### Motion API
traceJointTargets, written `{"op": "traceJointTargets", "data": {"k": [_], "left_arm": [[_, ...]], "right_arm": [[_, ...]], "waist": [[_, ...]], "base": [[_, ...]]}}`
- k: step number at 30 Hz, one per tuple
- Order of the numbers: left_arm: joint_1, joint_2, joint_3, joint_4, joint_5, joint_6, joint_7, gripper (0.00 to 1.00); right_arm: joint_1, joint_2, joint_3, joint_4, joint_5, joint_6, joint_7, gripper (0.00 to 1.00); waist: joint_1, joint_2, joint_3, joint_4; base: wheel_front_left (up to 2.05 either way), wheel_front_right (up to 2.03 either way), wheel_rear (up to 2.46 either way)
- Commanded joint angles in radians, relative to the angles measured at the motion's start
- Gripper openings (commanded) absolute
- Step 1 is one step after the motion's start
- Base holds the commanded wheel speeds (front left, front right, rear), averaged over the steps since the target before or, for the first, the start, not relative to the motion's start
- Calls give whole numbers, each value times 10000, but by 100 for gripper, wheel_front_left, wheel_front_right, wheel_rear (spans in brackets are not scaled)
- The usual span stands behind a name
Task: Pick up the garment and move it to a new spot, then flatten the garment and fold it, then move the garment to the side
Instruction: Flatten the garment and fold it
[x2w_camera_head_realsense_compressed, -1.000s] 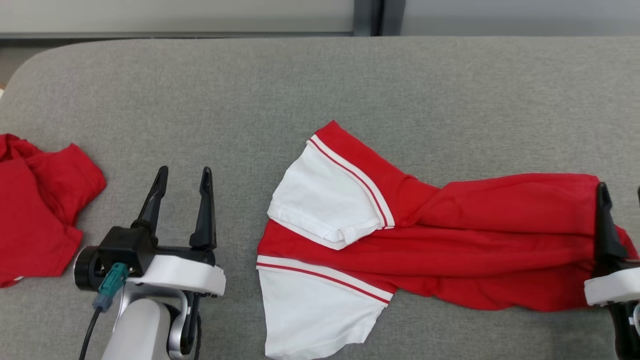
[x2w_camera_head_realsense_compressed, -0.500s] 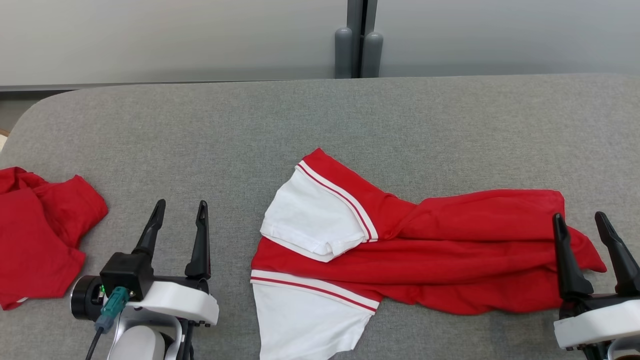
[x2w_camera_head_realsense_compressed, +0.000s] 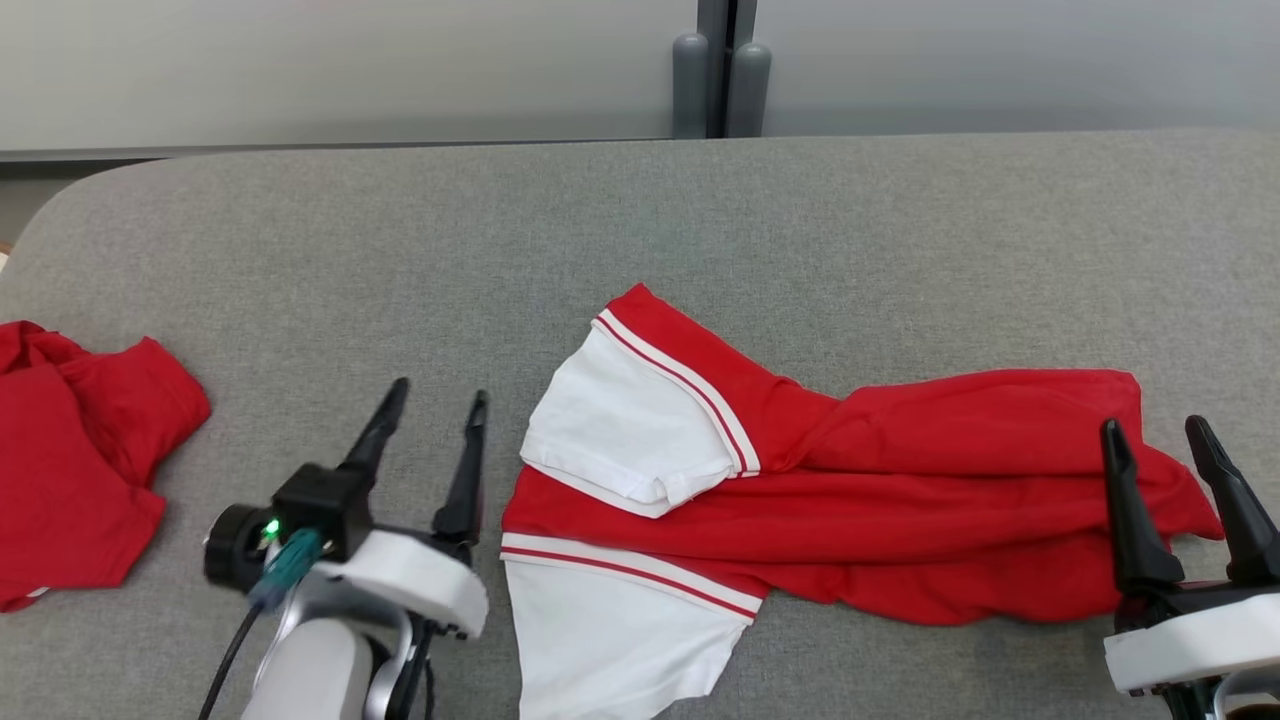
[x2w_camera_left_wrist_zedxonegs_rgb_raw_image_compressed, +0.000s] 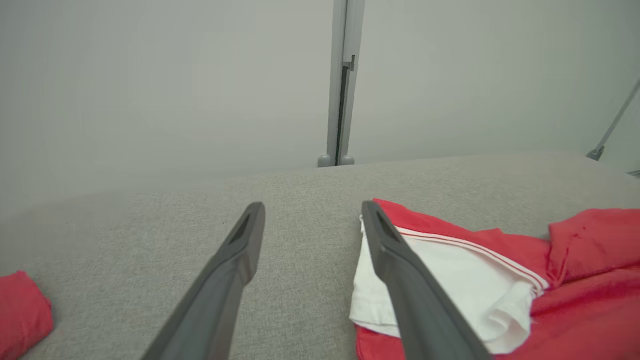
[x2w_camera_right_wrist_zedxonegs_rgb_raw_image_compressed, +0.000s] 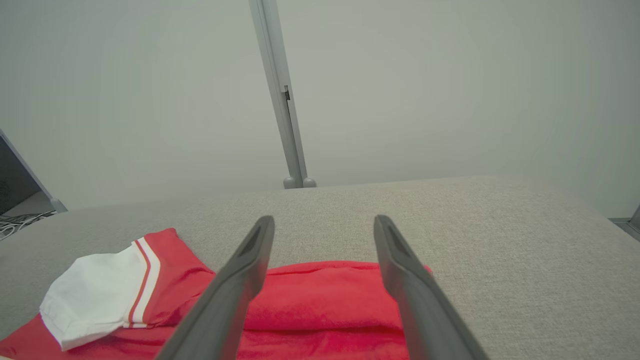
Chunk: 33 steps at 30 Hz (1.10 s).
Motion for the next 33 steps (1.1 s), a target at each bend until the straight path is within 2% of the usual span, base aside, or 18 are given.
{"op": "traceJointTargets", "data": {"k": [1,2,4,5,7,12,16,17,18,19,28,33], "left_arm": [[-431,19,-260,142,-14,-252,400,100],[-713,0,-512,451,-117,-452,1119,100],[-894,-24,-620,566,-236,-551,1441,100],[-1179,-60,-844,903,-430,-725,2186,100],[-1390,-64,-978,1254,-709,-832,2872,100],[-1844,46,-1070,1887,-1087,-952,3749,100],[-1954,88,-1073,2076,-1271,-991,3754,100],[-1967,101,-1088,2053,-1285,-1009,3681,94],[-1963,110,-1116,2035,-1345,-1023,3653,33],[-1923,121,-1156,2017,-1382,-1043,3647,0],[-1876,332,-1399,1474,-1501,-1085,3435,0],[-2022,363,-1457,1044,-1428,-998,3376,0]], "right_arm": [[-173,-9,10,-17,13,-3,74,100],[-223,4,86,11,69,-3,110,100],[-269,-9,126,28,74,-3,115,100],[-366,-5,191,57,115,-3,108,100],[-444,-3,269,98,147,-3,87,100],[-525,1,356,225,246,-3,-3,100],[-576,26,312,326,285,-3,-75,100],[-584,24,294,355,299,-3,-104,100],[-584,20,283,375,298,-3,-119,100],[-589,17,266,402,288,-3,-126,100],[-900,-141,-74,624,345,-3,-174,100],[-1348,-571,-763,1529,504,-3,-34,100]], "waist": [[0,0,123,-7],[0,0,214,-69],[0,0,261,-122],[0,0,375,-222],[0,0,486,-340],[0,0,698,-571],[0,0,769,-642],[0,0,776,-644],[0,0,778,-642],[0,0,774,-631],[0,0,827,-502],[0,0,1074,-368]], "base": [[0,0,0],[0,0,0],[0,0,0],[0,0,0],[0,0,0],[0,0,0],[0,0,0],[0,0,0],[0,0,0],[0,0,0],[0,0,0],[0,0,0]]}}
